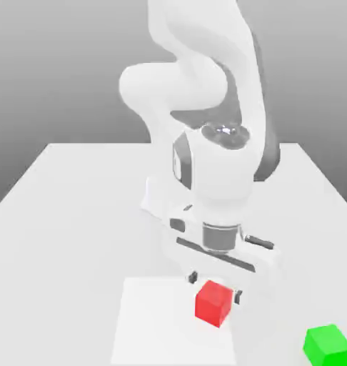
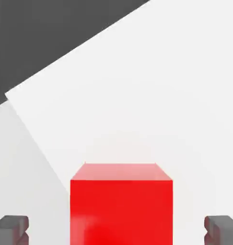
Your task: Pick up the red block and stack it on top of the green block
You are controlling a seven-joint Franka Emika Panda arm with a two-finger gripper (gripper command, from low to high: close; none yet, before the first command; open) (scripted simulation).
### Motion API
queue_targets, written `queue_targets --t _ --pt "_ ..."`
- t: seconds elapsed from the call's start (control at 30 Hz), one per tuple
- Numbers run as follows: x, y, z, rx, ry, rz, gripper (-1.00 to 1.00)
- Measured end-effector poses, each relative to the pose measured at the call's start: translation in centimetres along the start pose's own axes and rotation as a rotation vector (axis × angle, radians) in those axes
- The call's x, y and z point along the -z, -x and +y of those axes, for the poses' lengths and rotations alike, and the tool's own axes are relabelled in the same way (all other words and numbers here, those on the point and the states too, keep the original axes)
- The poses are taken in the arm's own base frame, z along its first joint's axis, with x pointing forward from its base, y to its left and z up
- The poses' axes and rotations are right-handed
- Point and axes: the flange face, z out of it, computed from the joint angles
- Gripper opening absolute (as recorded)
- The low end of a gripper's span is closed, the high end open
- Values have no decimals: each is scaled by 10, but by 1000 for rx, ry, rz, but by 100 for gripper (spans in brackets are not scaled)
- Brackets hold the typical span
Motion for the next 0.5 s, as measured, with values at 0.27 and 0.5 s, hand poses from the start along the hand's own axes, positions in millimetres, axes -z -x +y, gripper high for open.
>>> queue_targets --t 0.27,0.5 --pt "6 0 -1 1 -2 1 -100" --pt "62 12 -11 103 1 7 -100"
